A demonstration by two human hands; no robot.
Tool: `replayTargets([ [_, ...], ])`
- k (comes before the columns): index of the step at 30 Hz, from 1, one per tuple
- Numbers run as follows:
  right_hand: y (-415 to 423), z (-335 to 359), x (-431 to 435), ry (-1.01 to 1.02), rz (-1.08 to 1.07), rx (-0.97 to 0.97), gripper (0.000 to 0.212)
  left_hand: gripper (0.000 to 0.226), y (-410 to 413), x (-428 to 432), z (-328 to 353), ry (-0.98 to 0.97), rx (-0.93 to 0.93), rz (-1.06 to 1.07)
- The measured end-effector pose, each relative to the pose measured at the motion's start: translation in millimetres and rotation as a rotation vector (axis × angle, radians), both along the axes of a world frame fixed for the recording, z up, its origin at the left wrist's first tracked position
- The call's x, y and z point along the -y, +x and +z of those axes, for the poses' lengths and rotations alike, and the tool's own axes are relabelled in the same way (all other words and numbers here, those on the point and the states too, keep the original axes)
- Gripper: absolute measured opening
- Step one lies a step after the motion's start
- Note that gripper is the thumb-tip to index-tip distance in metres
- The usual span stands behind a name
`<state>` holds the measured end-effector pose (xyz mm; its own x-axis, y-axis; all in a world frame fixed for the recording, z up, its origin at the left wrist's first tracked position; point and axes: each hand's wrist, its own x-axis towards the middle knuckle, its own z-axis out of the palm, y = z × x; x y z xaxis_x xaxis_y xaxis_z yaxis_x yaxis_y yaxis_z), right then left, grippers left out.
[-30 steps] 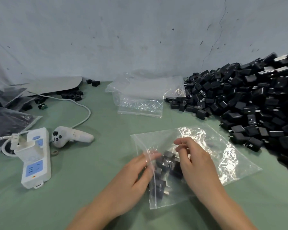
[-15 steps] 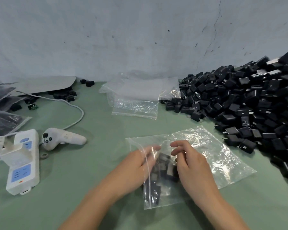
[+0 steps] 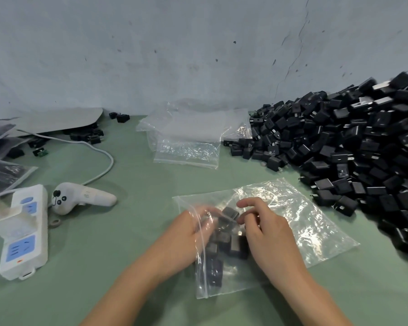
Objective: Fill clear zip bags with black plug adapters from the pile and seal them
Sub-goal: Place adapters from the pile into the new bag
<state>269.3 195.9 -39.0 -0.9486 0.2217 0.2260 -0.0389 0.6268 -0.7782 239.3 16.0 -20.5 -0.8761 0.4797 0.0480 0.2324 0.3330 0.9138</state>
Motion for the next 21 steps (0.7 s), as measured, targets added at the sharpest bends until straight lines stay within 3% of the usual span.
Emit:
replayTargets([
  [5,1.5,3.9,0.3,0.004,0.026,-0.037,0.035,0.029,-4.6,5.2,-3.5,-0.145,-0.044,0.041],
  [9,1.2,1.8,-0.6,0.028,0.027,-0.038,0.037,0.034,-4.6,-0.4,-1.4,-0.139,0.012,-0.028],
  [13,-1.6,-2.6,-2.8,0.023,0.019,-0.040,0.028,0.028,-5.6,-7.6,0.1,-0.183,-0.072,-0.069],
  [16,-2.1,-3.5,-3.1,0.027,0.030,-0.058,0.027,0.036,-3.7,-12.3,4.2,-0.231,-0.135,-0.074],
  [21,-0.3,-1.5,4.7,0.144,0.132,-0.168,0.028,0.037,-8.9,-10.8,-4.8,-0.305,-0.209,-0.045],
])
